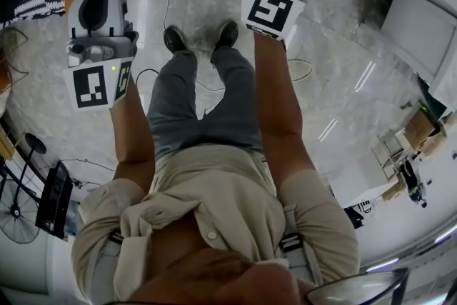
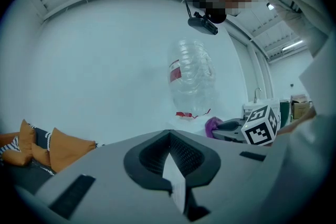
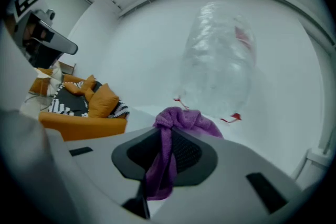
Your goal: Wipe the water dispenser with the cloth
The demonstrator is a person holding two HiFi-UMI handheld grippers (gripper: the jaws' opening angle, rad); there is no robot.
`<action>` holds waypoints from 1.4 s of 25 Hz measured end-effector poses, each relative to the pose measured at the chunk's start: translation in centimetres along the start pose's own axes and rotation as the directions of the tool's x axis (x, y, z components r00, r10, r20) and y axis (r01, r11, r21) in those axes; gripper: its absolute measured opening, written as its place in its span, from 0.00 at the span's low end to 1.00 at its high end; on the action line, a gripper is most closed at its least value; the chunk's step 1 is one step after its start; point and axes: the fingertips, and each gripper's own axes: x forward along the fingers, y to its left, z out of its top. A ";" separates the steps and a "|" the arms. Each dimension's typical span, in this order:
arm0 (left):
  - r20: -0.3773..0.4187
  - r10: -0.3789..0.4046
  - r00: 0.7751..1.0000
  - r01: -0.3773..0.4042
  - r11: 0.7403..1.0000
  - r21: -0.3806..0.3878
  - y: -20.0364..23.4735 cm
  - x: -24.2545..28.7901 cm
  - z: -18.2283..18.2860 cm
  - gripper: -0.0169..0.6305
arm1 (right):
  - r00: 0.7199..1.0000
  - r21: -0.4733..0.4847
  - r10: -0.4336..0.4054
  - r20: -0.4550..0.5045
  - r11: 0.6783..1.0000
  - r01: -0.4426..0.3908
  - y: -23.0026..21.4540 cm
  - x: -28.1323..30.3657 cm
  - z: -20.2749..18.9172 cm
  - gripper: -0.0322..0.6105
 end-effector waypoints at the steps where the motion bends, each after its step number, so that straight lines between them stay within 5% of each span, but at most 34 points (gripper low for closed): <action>1: -0.003 0.004 1.000 -0.004 1.000 -0.003 0.3 -0.2 -0.4 0.05 | 0.999 -0.001 0.040 0.004 0.999 -0.040 2.0 0.7 0.5 0.17; 9: -0.022 0.011 1.000 -0.012 1.000 -0.023 2.9 -2.3 -3.3 0.05 | 0.994 0.013 0.095 0.051 0.995 -0.096 9.0 3.3 1.0 0.16; 25: -0.034 -0.016 0.999 0.016 1.000 -0.008 4.6 -2.4 -10.8 0.05 | 0.982 -0.058 0.166 -0.087 0.984 -0.171 17.5 8.2 -15.1 0.16; 35: -0.052 -0.045 0.998 0.046 0.999 0.000 3.0 -1.5 -14.9 0.05 | 0.941 -0.120 0.274 -0.199 0.946 -0.301 21.2 9.9 -24.1 0.16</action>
